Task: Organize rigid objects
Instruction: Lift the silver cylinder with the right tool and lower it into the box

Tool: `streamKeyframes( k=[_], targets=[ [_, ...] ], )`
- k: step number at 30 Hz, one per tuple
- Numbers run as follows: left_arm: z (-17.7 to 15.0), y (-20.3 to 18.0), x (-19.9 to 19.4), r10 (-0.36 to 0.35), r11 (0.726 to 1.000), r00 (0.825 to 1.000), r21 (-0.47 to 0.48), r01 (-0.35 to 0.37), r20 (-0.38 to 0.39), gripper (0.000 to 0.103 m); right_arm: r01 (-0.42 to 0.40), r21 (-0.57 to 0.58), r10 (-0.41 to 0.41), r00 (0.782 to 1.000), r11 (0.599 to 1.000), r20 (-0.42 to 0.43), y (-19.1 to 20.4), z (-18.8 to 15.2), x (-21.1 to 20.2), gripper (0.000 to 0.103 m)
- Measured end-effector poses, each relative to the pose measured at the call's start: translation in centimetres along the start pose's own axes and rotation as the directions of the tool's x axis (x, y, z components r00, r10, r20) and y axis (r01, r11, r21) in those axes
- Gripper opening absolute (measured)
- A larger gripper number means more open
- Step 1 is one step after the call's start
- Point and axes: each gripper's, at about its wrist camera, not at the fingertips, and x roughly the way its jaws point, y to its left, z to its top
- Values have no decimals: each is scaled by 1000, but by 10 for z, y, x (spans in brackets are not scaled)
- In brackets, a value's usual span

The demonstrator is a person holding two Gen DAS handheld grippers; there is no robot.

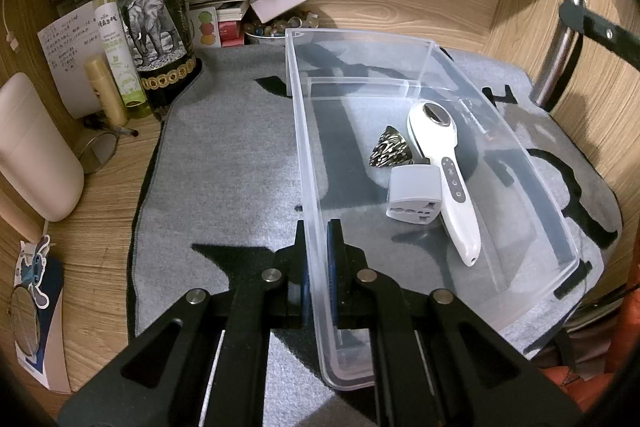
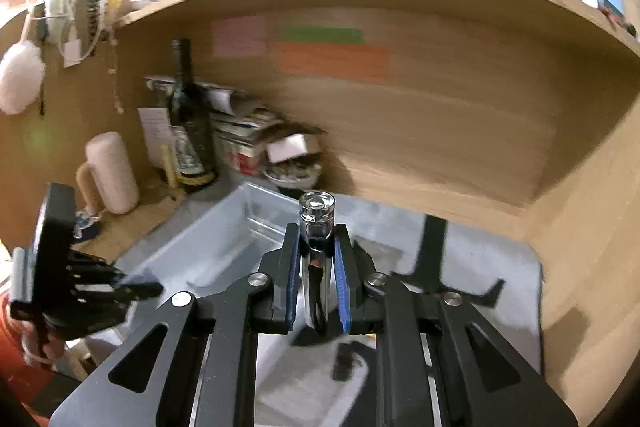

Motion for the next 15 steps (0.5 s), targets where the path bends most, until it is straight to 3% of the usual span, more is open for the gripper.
streamKeyframes(
  k=[8,15],
  targets=[
    [0,-1,0,-3,1000,1000,-3,3,1,7,-108,-34,105,992,994,-68,29,-6,22,14],
    [-1,-1,0,-7,1000,1000,-2,7,4,7,-138,-59,125,974,989,-190,46,-27,52,14]
  ],
)
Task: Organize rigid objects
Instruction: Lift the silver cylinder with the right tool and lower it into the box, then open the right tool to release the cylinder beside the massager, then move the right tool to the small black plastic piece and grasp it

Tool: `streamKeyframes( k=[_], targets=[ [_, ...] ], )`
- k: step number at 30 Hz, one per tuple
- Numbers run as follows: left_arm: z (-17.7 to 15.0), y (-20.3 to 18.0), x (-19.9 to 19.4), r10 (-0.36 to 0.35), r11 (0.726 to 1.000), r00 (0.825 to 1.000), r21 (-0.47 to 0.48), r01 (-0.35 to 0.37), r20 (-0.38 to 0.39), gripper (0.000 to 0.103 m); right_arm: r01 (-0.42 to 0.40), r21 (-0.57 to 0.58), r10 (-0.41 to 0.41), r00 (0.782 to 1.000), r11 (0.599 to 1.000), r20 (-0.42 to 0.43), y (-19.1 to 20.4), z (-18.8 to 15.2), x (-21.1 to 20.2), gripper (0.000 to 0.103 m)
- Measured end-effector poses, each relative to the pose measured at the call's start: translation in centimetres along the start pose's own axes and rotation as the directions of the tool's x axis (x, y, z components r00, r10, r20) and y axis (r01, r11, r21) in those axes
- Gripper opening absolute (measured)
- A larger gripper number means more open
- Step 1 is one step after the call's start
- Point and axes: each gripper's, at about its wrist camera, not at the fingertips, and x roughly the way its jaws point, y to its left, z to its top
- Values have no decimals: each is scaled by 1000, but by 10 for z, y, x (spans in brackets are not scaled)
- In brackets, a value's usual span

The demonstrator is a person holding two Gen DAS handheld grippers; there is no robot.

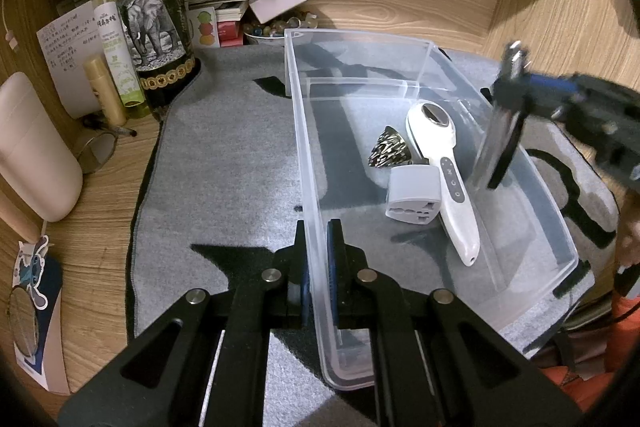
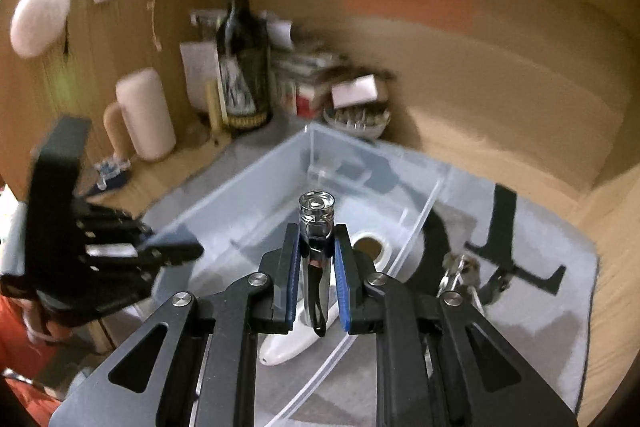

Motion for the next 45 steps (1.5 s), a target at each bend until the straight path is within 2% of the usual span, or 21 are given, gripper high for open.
streamKeyframes(
  k=[12,16,23,27,31,33,36,41,43,45],
  targets=[
    [0,0,0,1,1000,1000,-1,-1,-2,7,20,-3,-21,992,1000,-122,-9,7,43,14],
    [0,-1,0,5,1000,1000,-3,-5,-4,7,4,15,-2,986,1000,-169,-15,6,57,15],
    [0,1,0,4,1000,1000,-3,-4,-5,7,-4,21,7,986,1000,-164,-16,5,56,17],
    [0,1,0,3,1000,1000,-2,-3,-4,7,-2,7,3,989,1000,-145,-12,6,52,31],
    [0,1,0,3,1000,1000,-4,-3,-4,7,7,-11,-8,993,1000,-119,-8,7,43,34],
    [0,2,0,4,1000,1000,-2,-4,-4,7,14,-20,-16,994,1000,-104,-8,9,38,41],
    [0,2,0,4,1000,1000,-2,-4,-4,7,42,-28,-43,997,999,-58,-8,12,24,52],
    [0,2,0,6,1000,1000,-1,-6,-4,7,87,-27,-86,996,996,6,-15,16,0,57],
    [0,2,-1,8,1000,1000,0,-8,-4,7,111,-18,-110,993,994,29,-20,16,-9,69],
    [-1,2,-1,8,1000,1000,0,-8,-5,7,139,-7,-138,989,990,52,-27,16,-17,71]
  ],
)
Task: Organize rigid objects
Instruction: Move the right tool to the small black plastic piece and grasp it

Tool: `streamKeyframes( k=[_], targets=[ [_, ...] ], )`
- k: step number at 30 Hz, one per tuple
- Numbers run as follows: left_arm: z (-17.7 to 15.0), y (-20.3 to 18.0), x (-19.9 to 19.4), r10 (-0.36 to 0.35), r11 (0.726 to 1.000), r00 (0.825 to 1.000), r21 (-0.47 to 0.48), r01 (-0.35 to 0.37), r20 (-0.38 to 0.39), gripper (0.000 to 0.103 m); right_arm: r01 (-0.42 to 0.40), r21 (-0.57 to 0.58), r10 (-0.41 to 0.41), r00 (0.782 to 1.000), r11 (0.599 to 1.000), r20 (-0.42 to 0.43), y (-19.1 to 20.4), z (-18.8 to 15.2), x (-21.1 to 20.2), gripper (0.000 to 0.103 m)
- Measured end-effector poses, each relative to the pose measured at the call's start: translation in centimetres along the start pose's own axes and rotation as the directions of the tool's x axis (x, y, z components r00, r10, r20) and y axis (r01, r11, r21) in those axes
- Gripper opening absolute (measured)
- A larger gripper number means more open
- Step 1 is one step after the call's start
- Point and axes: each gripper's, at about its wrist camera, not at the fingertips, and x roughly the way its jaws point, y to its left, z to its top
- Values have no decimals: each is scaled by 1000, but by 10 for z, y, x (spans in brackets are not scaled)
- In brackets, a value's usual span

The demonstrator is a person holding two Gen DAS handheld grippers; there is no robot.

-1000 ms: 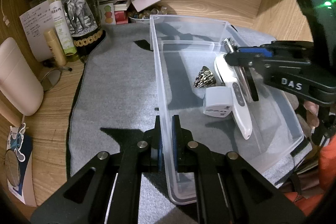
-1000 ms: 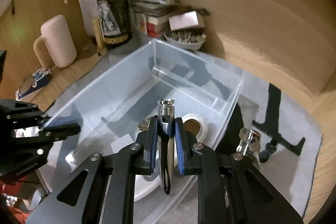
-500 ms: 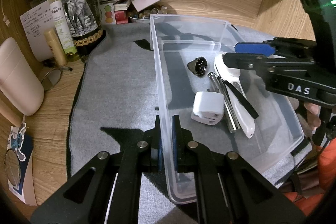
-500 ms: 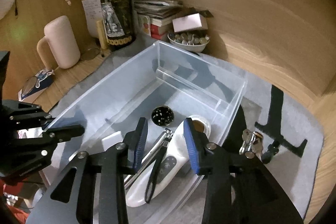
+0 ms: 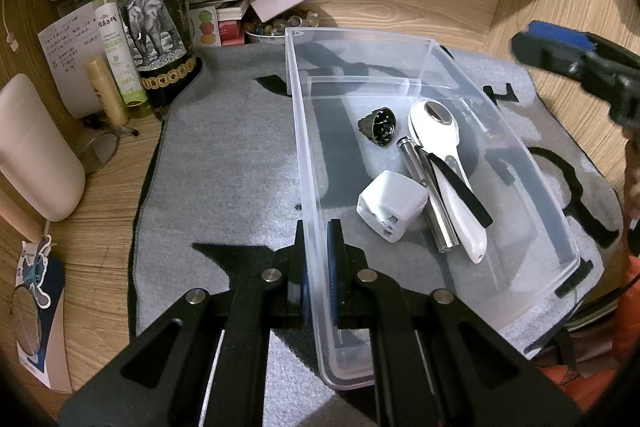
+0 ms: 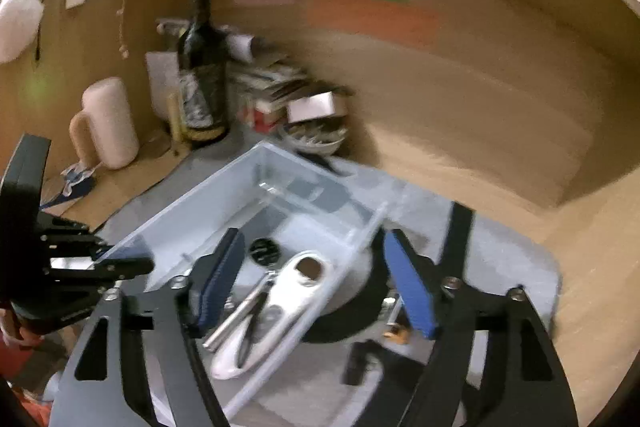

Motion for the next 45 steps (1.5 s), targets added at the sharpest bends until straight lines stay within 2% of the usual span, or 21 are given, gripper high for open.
streamKeyframes(
  k=[8,15,21,28,37,38,40,45],
  targets=[
    [0,0,0,0,1000,1000,0,0,-1,7,122,87,-124,992,989,15,-44,-7,-19,71],
    [0,0,0,0,1000,1000,-2,0,0,7,204,183,-197,979,962,-58,-91,-29,-12,71],
    [0,1,0,-1,1000,1000,0,1,0,7,223,243,-191,971,944,-147,-114,-47,22,71],
    [0,0,0,-2,1000,1000,-1,2,0,7,223,251,-165,958,942,-233,-122,-56,67,70],
    [-1,1,0,-3,1000,1000,-2,3,0,7,234,257,-145,935,938,-323,-132,-69,109,45],
    [-1,1,0,-3,1000,1000,-2,3,-1,7,223,262,-134,938,939,-320,-132,-70,111,44],
    [-1,1,0,-2,1000,1000,-1,2,-1,7,199,270,-111,944,942,-310,-132,-70,110,29],
    [-1,1,0,-2,1000,1000,-1,2,0,7,195,243,-119,948,950,-294,-128,-67,101,22]
  ],
)
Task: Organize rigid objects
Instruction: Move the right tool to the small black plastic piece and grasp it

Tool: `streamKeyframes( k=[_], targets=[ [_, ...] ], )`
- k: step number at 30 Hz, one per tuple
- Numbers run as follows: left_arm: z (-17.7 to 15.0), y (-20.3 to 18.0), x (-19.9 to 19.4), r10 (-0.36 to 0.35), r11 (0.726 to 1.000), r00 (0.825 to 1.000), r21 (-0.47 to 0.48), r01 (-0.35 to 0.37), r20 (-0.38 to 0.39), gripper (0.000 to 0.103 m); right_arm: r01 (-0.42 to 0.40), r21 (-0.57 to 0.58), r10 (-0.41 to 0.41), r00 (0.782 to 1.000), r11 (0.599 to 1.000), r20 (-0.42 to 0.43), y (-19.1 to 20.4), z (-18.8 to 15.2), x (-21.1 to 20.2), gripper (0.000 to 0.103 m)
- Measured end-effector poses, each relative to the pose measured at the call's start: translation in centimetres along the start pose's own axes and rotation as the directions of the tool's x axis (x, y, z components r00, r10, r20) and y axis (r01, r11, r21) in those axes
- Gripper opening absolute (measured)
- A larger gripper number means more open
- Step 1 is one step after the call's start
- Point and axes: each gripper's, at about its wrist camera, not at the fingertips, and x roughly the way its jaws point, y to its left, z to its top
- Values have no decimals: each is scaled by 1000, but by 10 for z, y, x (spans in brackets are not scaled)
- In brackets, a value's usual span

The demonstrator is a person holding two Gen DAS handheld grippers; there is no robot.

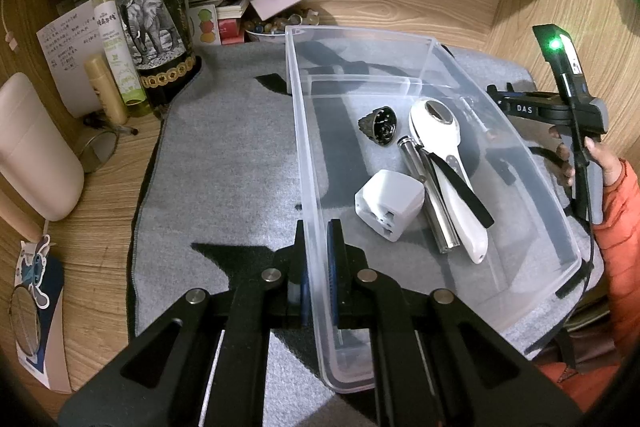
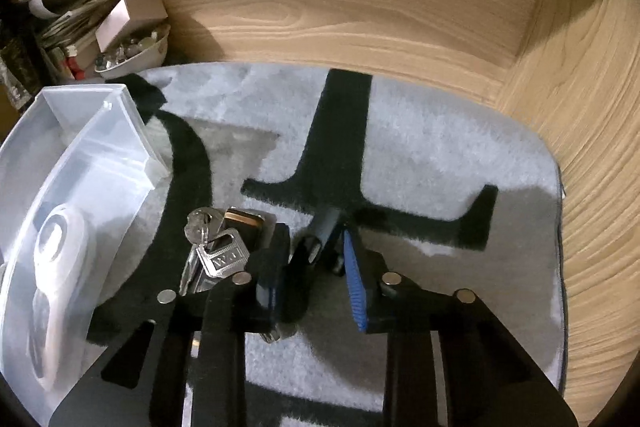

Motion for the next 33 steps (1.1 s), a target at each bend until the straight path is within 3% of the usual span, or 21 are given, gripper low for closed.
streamKeyframes(
  k=[16,26,33],
  targets=[
    [1,0,0,0,1000,1000,1,0,-1,7,-34,-45,40,990,998,136,19,7,-63,22],
    [1,0,0,-1,1000,1000,1,1,-1,7,-74,-157,115,957,985,268,58,12,-114,22],
    [0,0,0,-1,1000,1000,0,1,0,7,-122,-236,191,937,964,294,92,8,-131,22]
  ],
)
